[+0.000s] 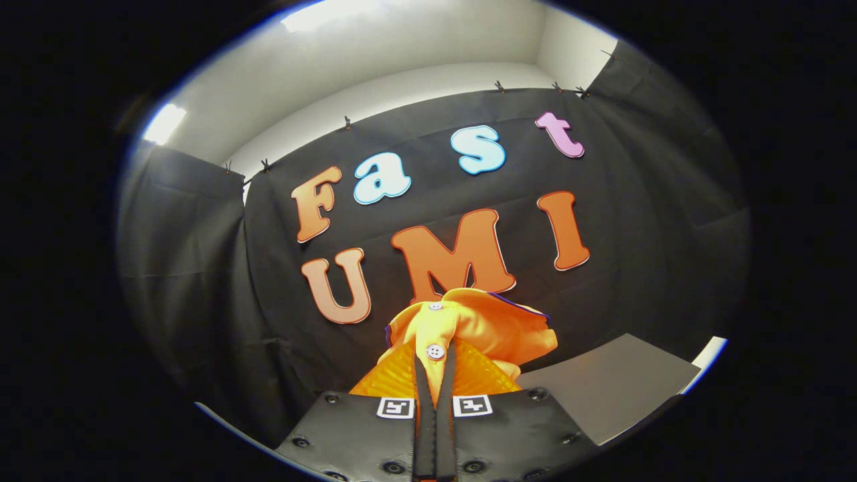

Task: Put the clothes into the washing machine and then close the washing machine lid.

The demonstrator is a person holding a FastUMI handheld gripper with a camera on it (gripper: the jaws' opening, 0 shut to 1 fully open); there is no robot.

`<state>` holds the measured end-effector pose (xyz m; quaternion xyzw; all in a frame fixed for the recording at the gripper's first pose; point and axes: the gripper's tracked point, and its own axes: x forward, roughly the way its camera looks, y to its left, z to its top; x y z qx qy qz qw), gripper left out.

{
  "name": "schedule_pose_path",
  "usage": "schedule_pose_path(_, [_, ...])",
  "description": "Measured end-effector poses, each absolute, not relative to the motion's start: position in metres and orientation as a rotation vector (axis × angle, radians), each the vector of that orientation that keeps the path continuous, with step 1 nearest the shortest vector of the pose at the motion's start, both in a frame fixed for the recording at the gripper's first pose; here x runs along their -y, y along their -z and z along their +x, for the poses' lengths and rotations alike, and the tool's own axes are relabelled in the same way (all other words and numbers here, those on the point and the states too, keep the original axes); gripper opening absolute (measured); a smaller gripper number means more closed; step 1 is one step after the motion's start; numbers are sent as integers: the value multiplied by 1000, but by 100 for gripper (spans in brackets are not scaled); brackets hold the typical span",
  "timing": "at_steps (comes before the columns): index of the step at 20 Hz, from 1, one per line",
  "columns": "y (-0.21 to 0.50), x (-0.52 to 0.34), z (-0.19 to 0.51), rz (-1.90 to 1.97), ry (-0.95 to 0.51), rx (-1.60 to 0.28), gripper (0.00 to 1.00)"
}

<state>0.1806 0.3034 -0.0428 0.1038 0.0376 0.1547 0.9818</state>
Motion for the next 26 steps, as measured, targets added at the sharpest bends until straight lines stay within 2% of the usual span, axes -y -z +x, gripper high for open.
schedule_pose_path(5, [42, -374, 175, 207, -342, -61, 8])
schedule_pose_path(10, [72, -441, 179, 218, -386, -102, 8])
schedule_pose_path(26, [241, -562, 215, 171, -387, -316, 8])
